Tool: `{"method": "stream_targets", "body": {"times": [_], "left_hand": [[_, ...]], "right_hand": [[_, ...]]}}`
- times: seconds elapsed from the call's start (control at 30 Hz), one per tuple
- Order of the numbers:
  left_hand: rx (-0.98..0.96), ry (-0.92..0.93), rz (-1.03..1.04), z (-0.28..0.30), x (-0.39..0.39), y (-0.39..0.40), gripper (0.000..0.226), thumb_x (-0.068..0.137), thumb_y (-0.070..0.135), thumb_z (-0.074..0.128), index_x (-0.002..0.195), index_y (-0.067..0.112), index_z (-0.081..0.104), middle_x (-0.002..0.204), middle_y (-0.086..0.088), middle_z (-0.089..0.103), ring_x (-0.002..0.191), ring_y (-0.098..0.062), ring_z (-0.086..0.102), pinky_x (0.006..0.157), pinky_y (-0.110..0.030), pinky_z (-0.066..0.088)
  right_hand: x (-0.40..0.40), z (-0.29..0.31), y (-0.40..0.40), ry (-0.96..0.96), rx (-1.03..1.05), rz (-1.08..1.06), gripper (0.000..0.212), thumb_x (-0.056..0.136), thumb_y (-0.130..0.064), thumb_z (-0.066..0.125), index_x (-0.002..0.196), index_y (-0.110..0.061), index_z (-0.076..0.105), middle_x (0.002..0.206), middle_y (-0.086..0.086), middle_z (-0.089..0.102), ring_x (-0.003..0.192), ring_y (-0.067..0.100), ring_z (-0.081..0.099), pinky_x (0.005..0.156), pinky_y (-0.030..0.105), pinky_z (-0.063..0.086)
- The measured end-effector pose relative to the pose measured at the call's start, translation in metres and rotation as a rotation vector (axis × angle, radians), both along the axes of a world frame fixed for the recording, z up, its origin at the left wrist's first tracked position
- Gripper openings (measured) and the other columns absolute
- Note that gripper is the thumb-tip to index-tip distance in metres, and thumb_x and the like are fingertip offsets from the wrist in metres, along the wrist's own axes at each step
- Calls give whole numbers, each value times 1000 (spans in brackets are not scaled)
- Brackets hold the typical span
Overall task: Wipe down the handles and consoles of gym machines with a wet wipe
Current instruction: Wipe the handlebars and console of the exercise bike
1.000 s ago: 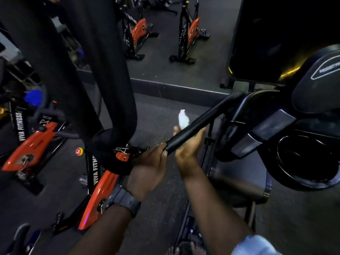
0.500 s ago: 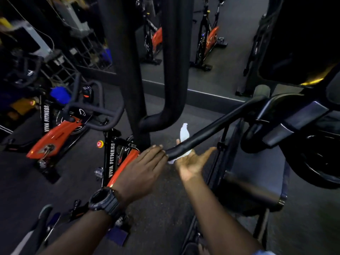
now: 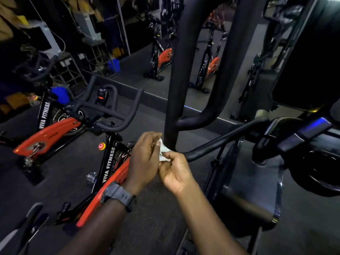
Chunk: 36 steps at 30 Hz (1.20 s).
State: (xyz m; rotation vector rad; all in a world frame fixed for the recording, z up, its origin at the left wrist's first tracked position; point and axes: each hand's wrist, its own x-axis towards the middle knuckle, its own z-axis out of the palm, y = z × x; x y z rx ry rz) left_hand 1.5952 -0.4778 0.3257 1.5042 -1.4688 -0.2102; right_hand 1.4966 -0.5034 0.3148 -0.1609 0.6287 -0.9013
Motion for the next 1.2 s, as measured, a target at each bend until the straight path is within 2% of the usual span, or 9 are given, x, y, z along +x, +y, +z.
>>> {"method": "stream_targets", "body": {"times": [0.07, 0.17, 0.27, 0.37, 0.53, 0.67, 0.9, 1.03, 1.2], "left_hand": [[45, 98, 13, -2, -5, -2, 24, 93, 15, 52, 112, 10, 67, 108, 2, 64, 97, -8, 61, 87, -19, 48], [104, 246, 22, -2, -15, -7, 22, 94, 8, 59, 114, 11, 68, 108, 1, 64, 90, -4, 63, 85, -23, 52], [116, 314, 96, -1, -22, -12, 23, 93, 5, 64, 115, 10, 69, 110, -2, 65, 89, 2, 62, 83, -13, 50], [114, 362, 120, -4, -27, -12, 26, 92, 5, 65, 117, 10, 68, 113, -2, 65, 97, -6, 65, 89, -20, 51], [118, 388, 88, -4, -30, -8, 29, 92, 0, 62, 118, 13, 66, 113, 2, 61, 102, -6, 66, 89, -16, 51], [128, 365, 64, -4, -28, -10, 31, 93, 1, 62, 121, 13, 65, 116, 3, 59, 104, -10, 65, 92, -21, 53], [108, 383, 49, 12, -31, -21, 35, 95, 9, 61, 126, 24, 61, 118, 8, 62, 111, -11, 61, 99, -40, 52], [102, 398, 5, 27, -29, -26, 39, 94, 9, 59, 128, 28, 60, 122, 8, 65, 111, -6, 62, 100, -36, 52], [102, 395, 7, 34, -28, -33, 40, 95, 12, 60, 133, 24, 59, 124, 7, 66, 111, -6, 62, 99, -35, 52]], "right_hand": [[-6, 0, 1, 380, -214, -3, 27, 101, -6, 42, 112, 1, 66, 94, 13, 73, 76, 16, 70, 68, 25, 57], [-22, 9, -8, 971, -600, -164, 25, 99, -31, 56, 88, -13, 71, 80, 0, 75, 73, 9, 68, 63, 27, 52], [-27, 12, -22, 1230, -751, -242, 30, 97, -44, 54, 85, -19, 65, 82, -2, 71, 78, 12, 65, 66, 28, 46], [-17, -14, -21, 1242, -785, -191, 47, 96, -52, 35, 104, -14, 62, 98, 3, 67, 93, 17, 61, 77, 28, 42], [-21, -43, -36, 1262, -579, -52, 17, 96, -20, 50, 101, -19, 66, 96, 5, 71, 94, 27, 66, 77, 37, 52], [-27, 5, -48, 1037, -634, -335, 20, 89, -8, 59, 99, -22, 68, 91, -5, 72, 84, 9, 67, 74, 26, 52], [-22, -3, -22, 711, -538, -123, 27, 104, -28, 46, 114, -15, 68, 111, 6, 73, 105, 17, 67, 96, 36, 48], [-20, 15, -29, 902, -600, -240, 19, 98, -16, 53, 100, -19, 72, 92, -3, 75, 84, 10, 68, 79, 34, 52], [-19, 21, -4, 1102, -613, -440, 12, 86, -29, 72, 91, -20, 78, 79, -8, 75, 78, 9, 71, 72, 37, 58]]}}
